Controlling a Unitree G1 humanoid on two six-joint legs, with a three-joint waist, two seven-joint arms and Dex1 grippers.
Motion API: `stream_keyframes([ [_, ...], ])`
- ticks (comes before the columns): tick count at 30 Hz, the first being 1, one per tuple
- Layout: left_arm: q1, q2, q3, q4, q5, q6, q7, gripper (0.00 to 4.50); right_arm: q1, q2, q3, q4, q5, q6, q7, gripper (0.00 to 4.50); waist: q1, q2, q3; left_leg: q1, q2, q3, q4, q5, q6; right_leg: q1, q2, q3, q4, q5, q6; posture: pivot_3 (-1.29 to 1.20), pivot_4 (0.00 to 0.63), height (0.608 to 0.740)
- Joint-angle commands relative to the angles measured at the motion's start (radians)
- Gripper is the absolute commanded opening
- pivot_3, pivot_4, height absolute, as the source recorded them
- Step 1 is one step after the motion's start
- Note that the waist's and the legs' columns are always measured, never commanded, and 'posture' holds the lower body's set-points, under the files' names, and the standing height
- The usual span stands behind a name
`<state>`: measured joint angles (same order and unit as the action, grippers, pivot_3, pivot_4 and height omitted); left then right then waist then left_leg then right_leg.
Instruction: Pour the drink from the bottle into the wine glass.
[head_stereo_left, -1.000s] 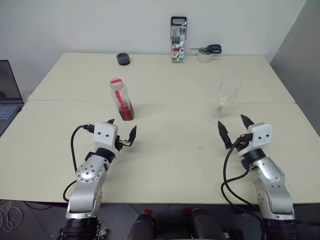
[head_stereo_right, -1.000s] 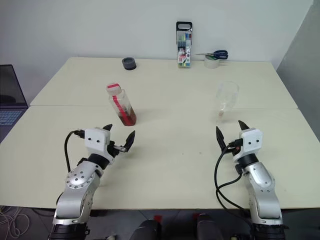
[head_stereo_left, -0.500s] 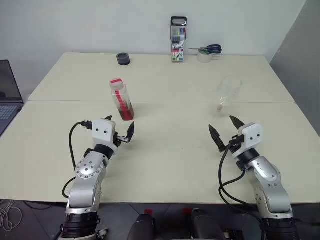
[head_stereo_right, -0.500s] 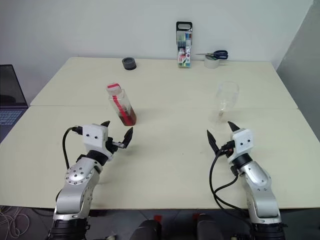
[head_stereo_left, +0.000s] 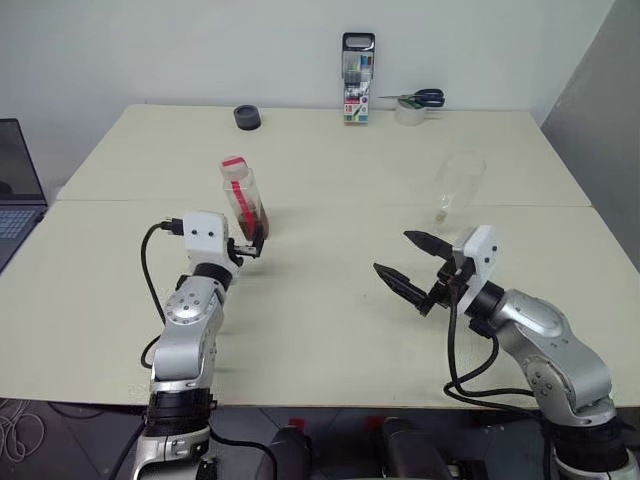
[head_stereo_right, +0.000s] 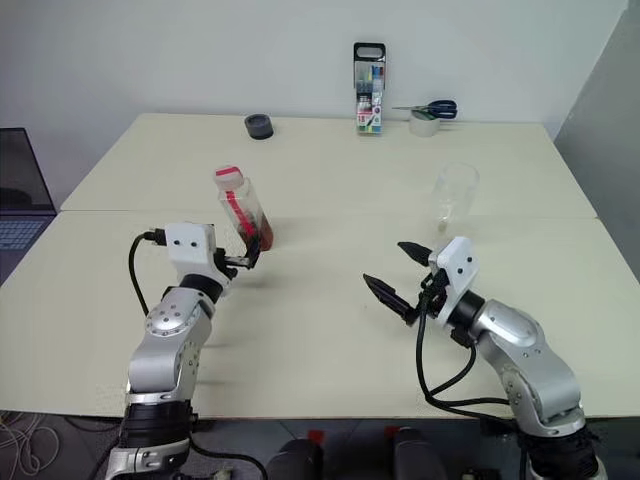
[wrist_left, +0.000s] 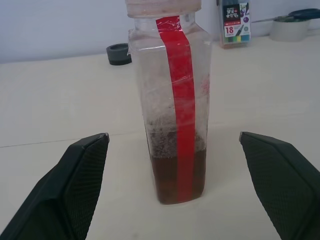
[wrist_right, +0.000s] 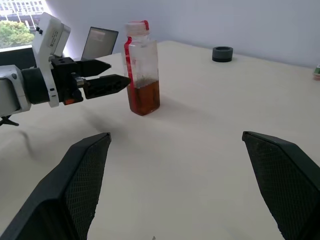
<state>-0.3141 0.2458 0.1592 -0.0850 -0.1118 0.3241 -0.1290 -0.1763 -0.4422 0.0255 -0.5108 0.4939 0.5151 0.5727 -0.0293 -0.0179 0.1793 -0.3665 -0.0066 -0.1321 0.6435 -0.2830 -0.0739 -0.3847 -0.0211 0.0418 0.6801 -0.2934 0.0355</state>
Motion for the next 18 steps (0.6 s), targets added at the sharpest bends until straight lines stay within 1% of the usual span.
stream_keyframes([
  [1, -0.043, -0.004, 0.003, 0.014, 0.007, -0.002, 0.023, 4.48, -0.019, -0.019, -0.004, -0.047, 0.024, 0.01, 0.023, 4.5, 0.0, 0.0, 0.0, 0.0, 0.0, 0.0, 0.0, 0.0, 0.0, 0.0, 0.0, 0.0, 0.0, 0.0, 0.0, 0.0, 0.15, 0.74],
  [6, -0.116, -0.008, 0.005, 0.083, 0.012, -0.007, 0.045, 4.48, -0.044, -0.028, -0.007, -0.041, 0.025, 0.011, 0.038, 4.5, 0.0, -0.001, 0.0, 0.0, 0.0, 0.0, 0.0, 0.0, 0.0, 0.0, 0.0, 0.0, 0.0, 0.0, 0.0, 0.0, 0.15, 0.74],
  [12, -0.184, -0.003, 0.003, 0.159, 0.005, -0.019, 0.031, 4.48, -0.088, -0.026, -0.008, -0.03, 0.018, 0.013, 0.041, 4.5, -0.001, -0.001, 0.0, 0.0, 0.0, 0.0, 0.0, 0.001, -0.002, 0.0, 0.0, 0.0, 0.0, 0.0, 0.0, 0.0, 0.15, 0.74],
  [18, -0.253, 0.005, 0.003, 0.244, 0.027, -0.037, 0.05, 4.48, -0.17, -0.031, -0.01, -0.027, 0.092, 0.062, 0.086, 4.5, -0.001, -0.001, 0.001, 0.0, 0.0, 0.0, 0.0, 0.001, -0.002, 0.0, 0.0, -0.001, 0.0, 0.0, 0.0, 0.0, 0.15, 0.74],
])
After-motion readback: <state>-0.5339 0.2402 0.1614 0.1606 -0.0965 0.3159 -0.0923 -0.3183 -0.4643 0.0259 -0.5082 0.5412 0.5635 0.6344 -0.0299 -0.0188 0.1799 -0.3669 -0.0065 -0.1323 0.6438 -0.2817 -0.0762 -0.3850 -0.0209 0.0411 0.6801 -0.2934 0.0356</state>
